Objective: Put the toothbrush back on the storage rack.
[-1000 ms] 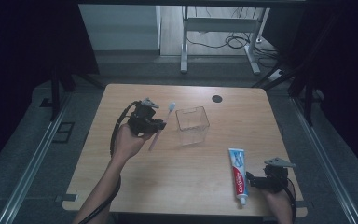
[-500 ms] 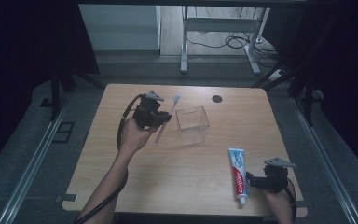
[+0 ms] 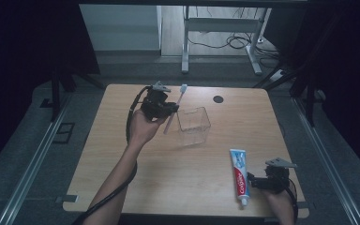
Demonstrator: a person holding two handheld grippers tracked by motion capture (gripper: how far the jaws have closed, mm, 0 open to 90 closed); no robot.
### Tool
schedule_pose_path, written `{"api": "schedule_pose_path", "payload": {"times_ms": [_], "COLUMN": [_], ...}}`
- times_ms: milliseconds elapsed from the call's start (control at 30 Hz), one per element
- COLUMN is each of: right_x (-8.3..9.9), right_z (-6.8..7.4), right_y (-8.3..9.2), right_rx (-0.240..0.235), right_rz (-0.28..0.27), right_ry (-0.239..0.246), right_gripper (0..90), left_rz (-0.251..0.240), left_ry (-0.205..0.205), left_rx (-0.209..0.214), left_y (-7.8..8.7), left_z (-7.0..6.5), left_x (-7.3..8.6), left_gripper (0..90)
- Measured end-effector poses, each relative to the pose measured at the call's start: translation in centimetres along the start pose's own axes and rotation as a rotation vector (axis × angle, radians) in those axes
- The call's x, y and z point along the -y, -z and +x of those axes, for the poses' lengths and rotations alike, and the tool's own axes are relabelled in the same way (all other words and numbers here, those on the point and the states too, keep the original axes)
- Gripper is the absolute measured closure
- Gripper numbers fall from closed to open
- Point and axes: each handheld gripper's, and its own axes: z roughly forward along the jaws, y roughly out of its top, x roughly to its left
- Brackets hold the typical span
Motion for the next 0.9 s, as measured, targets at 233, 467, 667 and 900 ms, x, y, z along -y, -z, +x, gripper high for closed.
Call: {"api": "schedule_pose_path", "payload": {"times_ms": [233,467,667,900], "right_x": [0.0,0.0,-0.1,-0.1], "right_z": [0.0,0.0,0.0,0.0], "right_y": [0.0,0.0,0.0,-0.1], "right_rx": [-0.002,-0.005,-0.007,-0.008], "right_rz": [0.0,0.0,0.0,0.0], "right_ry": [0.002,0.004,0.005,0.007], "right_gripper": [1.3,1.3,1.3,1.3], "left_rz": [-0.033,-0.07,-0.093,-0.099], "left_ry": [0.006,0.009,0.003,-0.01], "left_rx": [0.002,0.005,0.002,-0.005], "left_y": [-0.9,-1.6,-2.1,-3.0], "left_z": [0.0,-0.3,-0.7,-1.3], "left_x": [-0.9,-2.0,-2.8,-3.6], "left_gripper": [79.2,79.2,79.2,79.3]}}
